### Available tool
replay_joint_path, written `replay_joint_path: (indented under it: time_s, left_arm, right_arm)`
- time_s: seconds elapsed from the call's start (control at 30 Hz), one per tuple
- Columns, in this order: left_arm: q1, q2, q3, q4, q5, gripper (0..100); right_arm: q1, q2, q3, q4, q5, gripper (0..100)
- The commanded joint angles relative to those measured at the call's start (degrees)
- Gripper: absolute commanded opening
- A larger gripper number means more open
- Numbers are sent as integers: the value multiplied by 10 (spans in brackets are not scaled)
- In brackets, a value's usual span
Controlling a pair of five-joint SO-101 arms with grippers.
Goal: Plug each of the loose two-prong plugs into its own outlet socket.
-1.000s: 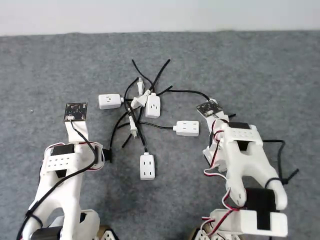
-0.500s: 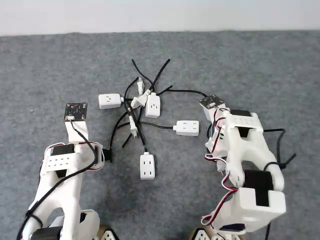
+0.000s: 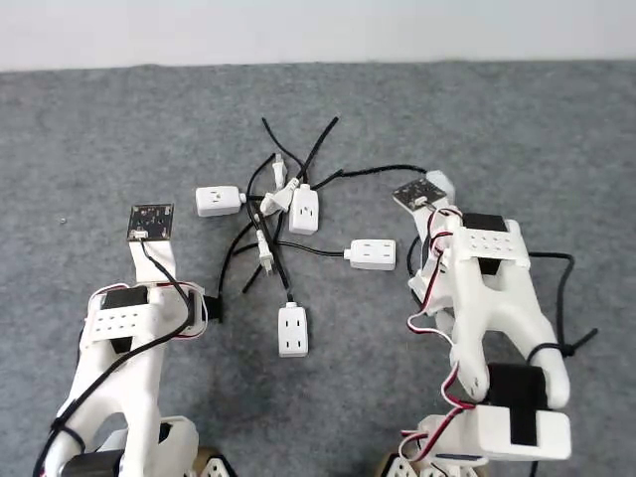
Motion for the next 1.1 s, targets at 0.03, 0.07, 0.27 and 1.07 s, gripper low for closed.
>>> replay_joint_path:
  time_s: [0.03,0.07,0.27,1.07]
  left_arm:
    - [-1,-4,-15,-12,-7,297]
    - [-1,-4,-15,-12,-7,297]
    - [-1,-4,-15,-12,-7,297]
    - [1,-4,-15,-11,-7,295]
  right_arm:
    - [-8,-29,-14,3,9,115]
    - [-8,-29,-14,3,9,116]
    - [-8,-29,-11,4,34,116]
    - [25,81,-114,76,97,9]
